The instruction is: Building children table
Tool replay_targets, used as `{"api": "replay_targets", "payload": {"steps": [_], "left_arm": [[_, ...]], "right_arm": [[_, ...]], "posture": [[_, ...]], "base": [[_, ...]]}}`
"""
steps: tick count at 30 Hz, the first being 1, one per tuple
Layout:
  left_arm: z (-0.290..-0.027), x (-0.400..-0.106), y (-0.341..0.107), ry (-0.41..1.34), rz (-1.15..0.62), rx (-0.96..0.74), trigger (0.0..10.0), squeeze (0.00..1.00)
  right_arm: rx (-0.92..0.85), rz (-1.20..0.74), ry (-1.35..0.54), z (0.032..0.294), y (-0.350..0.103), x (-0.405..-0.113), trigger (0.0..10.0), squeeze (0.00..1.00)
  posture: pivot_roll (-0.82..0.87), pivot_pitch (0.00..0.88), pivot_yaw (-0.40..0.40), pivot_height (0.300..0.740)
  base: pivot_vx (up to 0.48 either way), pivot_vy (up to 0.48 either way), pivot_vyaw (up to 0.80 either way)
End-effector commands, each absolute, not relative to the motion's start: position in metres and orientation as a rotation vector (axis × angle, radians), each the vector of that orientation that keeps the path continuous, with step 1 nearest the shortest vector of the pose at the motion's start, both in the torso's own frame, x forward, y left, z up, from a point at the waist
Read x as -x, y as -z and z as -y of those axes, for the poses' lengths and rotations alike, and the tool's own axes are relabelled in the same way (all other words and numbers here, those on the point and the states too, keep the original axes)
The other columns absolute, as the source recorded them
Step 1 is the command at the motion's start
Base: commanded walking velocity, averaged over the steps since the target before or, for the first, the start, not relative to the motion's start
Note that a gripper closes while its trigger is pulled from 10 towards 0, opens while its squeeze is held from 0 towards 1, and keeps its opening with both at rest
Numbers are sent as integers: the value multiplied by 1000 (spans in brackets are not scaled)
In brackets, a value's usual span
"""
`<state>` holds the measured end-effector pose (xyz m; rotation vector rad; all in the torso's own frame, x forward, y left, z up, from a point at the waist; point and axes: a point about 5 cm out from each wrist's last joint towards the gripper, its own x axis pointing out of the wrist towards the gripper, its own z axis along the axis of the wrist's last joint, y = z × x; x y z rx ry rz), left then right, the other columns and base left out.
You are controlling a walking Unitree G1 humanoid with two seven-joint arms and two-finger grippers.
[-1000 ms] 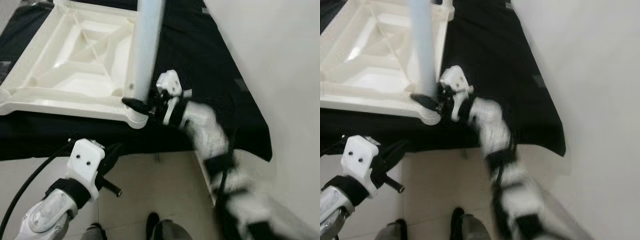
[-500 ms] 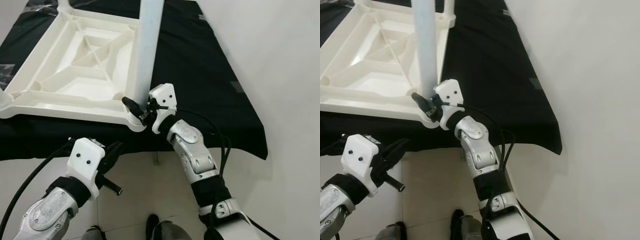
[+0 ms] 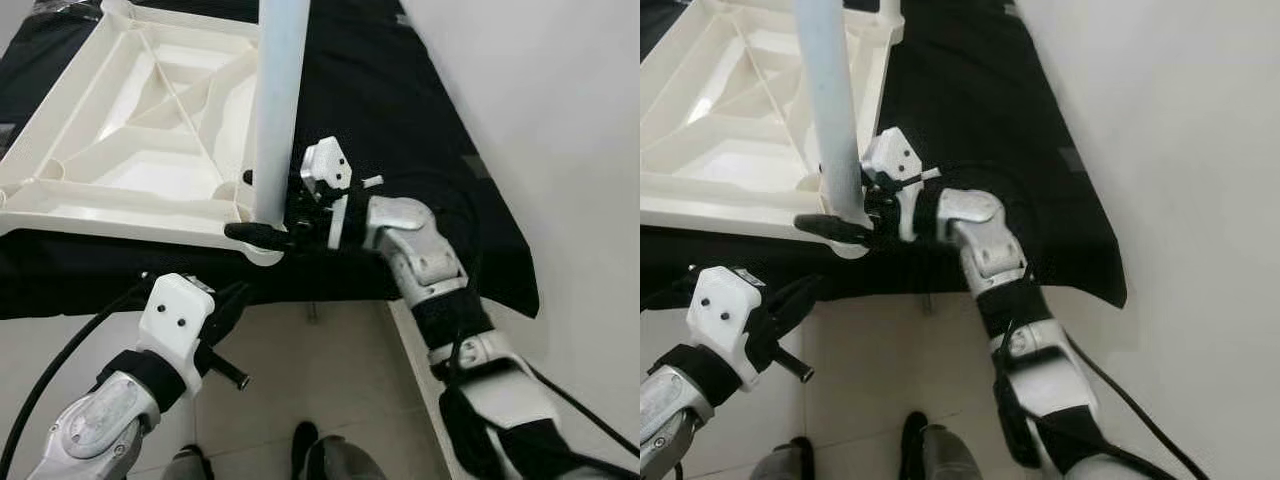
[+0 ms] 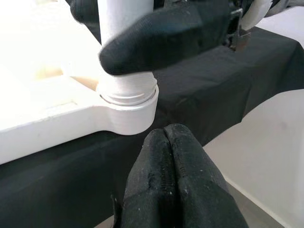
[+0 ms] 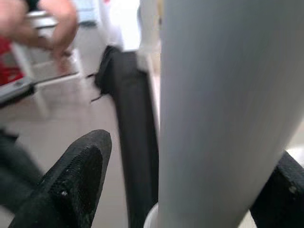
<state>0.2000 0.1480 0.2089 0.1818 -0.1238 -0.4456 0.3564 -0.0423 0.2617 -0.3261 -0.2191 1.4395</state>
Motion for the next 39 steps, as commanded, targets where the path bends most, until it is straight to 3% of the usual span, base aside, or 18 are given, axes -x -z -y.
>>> {"api": "replay_targets", "payload": {"steps": [1,8,9,10,25,27,28,29,30,32,33,37,39], "left_arm": [[-148,-197,-204,451,94,-203,10000,0],[-149,-196,-204,443,92,-210,10000,0],[-149,-196,-204,443,91,-213,10000,0],[-149,-196,-204,443,89,-215,10000,0],[-150,-192,-204,441,83,-213,10000,0],[-152,-192,-204,438,80,-216,10000,0],[-152,-192,-204,438,80,-216,10000,0],[-154,-190,-205,435,78,-219,10000,0],[-154,-190,-205,435,78,-219,10000,0],[-156,-190,-205,436,73,-222,10000,0],[-157,-189,-204,437,68,-223,10000,0],[-157,-190,-204,442,63,-229,10000,0],[-155,-192,-204,451,66,-229,10000,0]], "right_arm": [[358,201,-1501,38,-257,-355,10000,0],[367,149,-1533,37,-259,-360,10000,0],[387,133,-1522,38,-258,-363,2627,0],[387,121,-1522,40,-259,-365,0,0],[356,102,-1452,66,-260,-378,0,0],[342,51,-1245,86,-239,-385,0,0],[342,51,-1245,86,-239,-385,0,0],[300,35,-982,96,-220,-389,0,0],[300,35,-982,96,-220,-389,0,0],[217,18,-575,100,-195,-382,0,0],[160,-40,-517,92,-177,-363,0,0],[136,-68,-519,81,-167,-348,0,0],[123,-46,-600,54,-168,-343,0,0]], "posture": [[178,299,-191,740],[195,306,-191,740],[197,308,-192,740],[194,309,-191,740],[180,326,-197,740],[176,333,-198,740],[176,333,-198,740],[166,339,-198,740],[166,339,-198,740],[167,354,-181,740],[167,356,-179,740],[169,357,-167,740],[169,343,-161,740]], "base": [[0,0,0],[0,0,0],[0,0,0],[0,0,0],[0,0,0],[0,0,0],[0,0,0],[0,0,0],[0,0,0],[0,0,0],[0,0,0],[0,0,0],[0,0,0]]}}
